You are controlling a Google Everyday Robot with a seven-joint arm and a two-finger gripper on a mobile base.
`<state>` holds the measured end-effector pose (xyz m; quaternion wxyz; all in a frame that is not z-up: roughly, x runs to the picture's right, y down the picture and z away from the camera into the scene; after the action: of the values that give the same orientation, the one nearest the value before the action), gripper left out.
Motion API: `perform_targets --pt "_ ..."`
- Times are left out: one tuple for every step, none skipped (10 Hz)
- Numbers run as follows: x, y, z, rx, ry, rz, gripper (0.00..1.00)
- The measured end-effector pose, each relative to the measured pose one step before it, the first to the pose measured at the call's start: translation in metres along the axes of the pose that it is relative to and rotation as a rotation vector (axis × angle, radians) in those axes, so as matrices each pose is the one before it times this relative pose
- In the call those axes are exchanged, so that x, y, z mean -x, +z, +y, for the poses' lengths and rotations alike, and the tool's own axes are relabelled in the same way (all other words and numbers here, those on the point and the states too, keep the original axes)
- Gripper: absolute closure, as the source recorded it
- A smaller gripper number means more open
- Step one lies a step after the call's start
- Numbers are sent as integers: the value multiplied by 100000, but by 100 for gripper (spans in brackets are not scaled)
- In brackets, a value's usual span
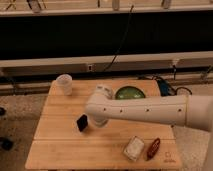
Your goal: Knock the eraser over
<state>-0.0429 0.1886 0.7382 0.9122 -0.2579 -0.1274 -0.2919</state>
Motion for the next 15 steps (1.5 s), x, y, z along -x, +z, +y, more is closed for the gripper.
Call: perform_targets --pt "552 119 -538 -26 -2012 -442 97" --pt "434 47 -543 -266 -1329 -241 97" --pt "597 -97 -776 -231 -1453 15 97" --pt "871 -96 -1141 -614 -1730 -411 97" --pt "798 -47 -922 -354 -1807 -451 97" --pt "124 -130 -290 -47 -1522 -110 97" --pt "-22 -49 -147 -178 -1556 35 97" --pt "60 -69 -193 106 -1699 -343 97" --pt "477 -42 -546 -437 -1546 -699 97" --pt "669 5 -725 -480 -1733 -777 97" --pt "931 -14 -952 -644 -2732 -1263 97" --pt "275 -27 -456 -342 -2153 -472 97" --pt "54 -42 -70 -163 -1107 -271 97" --pt "-24 -46 37 -178 -949 -277 97" --pt "368 -32 -245 -311 -486 -296 97"
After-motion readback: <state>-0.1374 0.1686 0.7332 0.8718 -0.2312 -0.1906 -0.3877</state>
